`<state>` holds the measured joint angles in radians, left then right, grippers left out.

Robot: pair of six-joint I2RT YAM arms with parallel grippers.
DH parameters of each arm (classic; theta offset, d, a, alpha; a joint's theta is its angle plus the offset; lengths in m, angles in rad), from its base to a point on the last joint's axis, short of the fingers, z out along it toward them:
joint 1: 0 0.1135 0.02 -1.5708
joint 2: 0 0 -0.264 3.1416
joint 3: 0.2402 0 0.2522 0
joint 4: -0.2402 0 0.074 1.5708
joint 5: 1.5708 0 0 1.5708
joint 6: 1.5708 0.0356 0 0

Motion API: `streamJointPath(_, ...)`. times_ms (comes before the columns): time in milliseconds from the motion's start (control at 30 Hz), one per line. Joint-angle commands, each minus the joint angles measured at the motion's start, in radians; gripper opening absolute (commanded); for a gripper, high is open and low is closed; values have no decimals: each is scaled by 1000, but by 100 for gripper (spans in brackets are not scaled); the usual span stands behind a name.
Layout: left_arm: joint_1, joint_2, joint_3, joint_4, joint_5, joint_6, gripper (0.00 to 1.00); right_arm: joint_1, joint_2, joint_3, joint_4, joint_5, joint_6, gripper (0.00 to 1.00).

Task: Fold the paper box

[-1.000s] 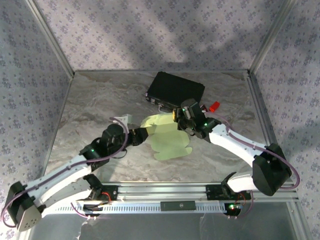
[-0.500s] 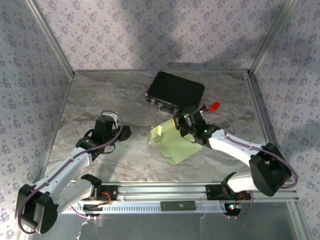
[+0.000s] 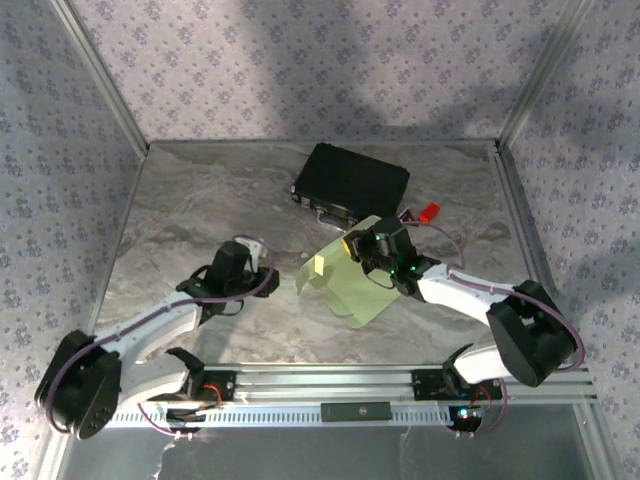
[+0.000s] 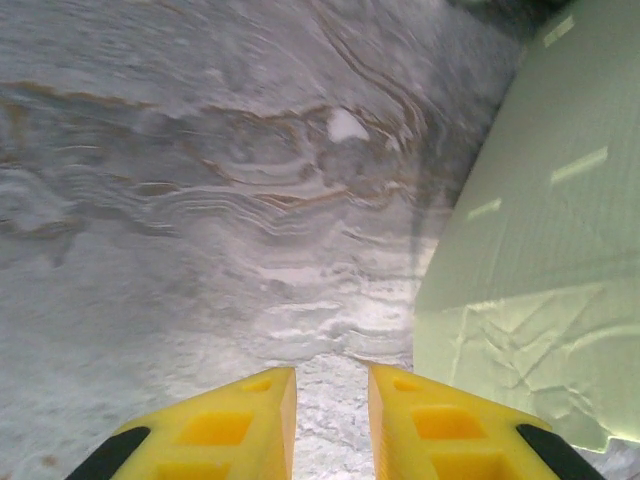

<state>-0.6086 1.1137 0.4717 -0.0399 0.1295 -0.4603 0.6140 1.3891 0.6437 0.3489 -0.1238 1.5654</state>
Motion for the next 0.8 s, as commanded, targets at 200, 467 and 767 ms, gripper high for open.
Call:
streamJointPath(200,-79,191,61,208,-38,100,27,-17,28,-4,50,-97,-35,0)
streamJointPath(467,-183,249,65,288,-106,86,27,-49,64,-56,197,-159,-72,0)
streamJointPath(767,-238,279,81,324,-134,65,28,-56,75,-64,252,-172,-62,0)
